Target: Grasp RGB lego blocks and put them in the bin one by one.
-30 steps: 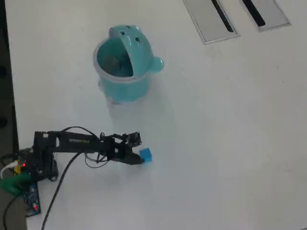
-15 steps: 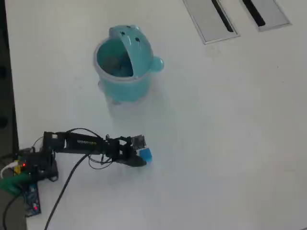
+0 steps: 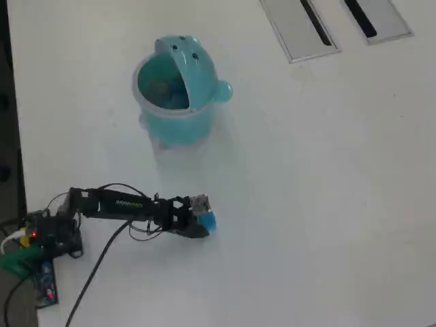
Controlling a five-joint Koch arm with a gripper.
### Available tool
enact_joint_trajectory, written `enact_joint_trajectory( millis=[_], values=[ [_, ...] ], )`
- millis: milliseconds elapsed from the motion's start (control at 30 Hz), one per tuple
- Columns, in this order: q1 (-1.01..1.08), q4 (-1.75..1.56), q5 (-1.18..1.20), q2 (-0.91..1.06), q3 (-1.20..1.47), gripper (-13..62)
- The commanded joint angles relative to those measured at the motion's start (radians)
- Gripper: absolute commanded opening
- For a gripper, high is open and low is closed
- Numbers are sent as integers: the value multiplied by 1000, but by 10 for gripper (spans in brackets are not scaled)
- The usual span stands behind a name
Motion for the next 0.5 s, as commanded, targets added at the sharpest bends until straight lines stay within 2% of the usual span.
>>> enact_joint_trajectory(
  millis=[0, 133, 267, 467],
  values=[
    [2, -71, 25, 8, -98, 242],
    [2, -77, 38, -18, -126, 215],
    [0, -95, 130, -17, -146, 121],
    [-66, -153, 173, 98, -132, 103]
  ],
)
